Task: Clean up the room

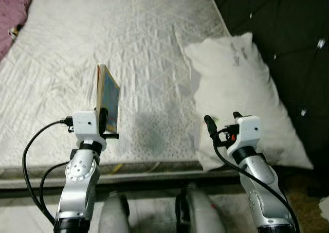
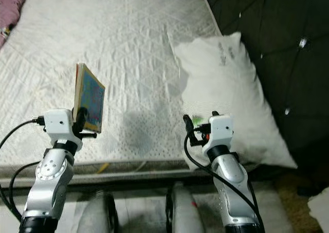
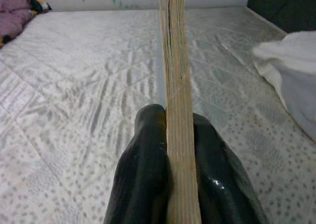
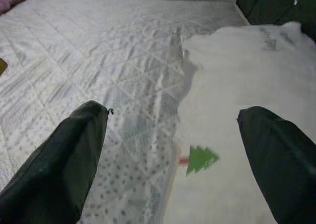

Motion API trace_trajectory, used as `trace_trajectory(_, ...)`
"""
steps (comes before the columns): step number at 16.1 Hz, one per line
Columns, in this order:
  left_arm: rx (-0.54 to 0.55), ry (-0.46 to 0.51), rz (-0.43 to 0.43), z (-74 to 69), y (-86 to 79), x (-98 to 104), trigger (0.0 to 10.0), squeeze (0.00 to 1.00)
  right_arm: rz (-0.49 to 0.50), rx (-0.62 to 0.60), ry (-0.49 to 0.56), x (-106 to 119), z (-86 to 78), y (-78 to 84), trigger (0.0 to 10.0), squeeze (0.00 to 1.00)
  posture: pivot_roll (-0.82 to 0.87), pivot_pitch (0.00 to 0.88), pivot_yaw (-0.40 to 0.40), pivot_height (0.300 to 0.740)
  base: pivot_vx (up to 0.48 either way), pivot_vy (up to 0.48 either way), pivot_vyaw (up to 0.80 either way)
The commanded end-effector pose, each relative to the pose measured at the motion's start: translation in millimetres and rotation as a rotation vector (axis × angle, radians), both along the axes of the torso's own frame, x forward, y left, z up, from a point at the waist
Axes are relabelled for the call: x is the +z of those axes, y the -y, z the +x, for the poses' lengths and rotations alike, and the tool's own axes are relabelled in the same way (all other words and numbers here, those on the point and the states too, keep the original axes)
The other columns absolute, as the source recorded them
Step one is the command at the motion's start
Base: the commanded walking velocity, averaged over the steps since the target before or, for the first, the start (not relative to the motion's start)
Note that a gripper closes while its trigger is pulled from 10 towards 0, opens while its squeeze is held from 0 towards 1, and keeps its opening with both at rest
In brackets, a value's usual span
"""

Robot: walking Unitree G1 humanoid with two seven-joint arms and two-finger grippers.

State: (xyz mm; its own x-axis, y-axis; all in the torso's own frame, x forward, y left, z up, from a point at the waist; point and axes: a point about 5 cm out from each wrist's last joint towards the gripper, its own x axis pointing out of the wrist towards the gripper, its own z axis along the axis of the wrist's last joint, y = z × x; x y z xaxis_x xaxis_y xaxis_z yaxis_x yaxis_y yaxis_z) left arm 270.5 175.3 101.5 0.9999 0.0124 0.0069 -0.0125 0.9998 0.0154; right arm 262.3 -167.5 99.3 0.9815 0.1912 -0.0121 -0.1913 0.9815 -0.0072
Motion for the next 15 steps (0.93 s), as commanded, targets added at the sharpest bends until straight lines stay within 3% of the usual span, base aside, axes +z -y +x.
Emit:
trace_trajectory(1,0.007,0.024,0.005,0.6,-0.1,3.6,10.0,0.00,0.003,0.002,-0.011,-1.9,-1.8,0.8,10.0,0.00,-0.06,0.187,0.005,0.586,0.000,0.000,0.00)
trace_trajectory(4,0.017,0.028,0.004,2.8,0.3,4.4,10.0,0.00,0.005,0.007,-0.016,-3.3,0.2,0.2,10.0,0.00,-0.06,0.187,0.004,0.561,0.000,0.000,0.00)
trace_trajectory(10,-0.031,0.061,-0.019,5.2,7.3,8.3,10.0,0.00,0.009,0.018,-0.027,-5.2,1.6,-0.9,10.0,0.00,-0.06,0.182,0.002,0.561,0.000,0.000,0.00)
trace_trajectory(15,-0.046,0.068,-0.023,6.6,9.1,8.3,10.0,0.00,0.011,0.027,-0.030,-6.8,2.0,-2.1,10.0,0.00,-0.06,0.175,0.003,0.561,0.296,0.000,0.00)
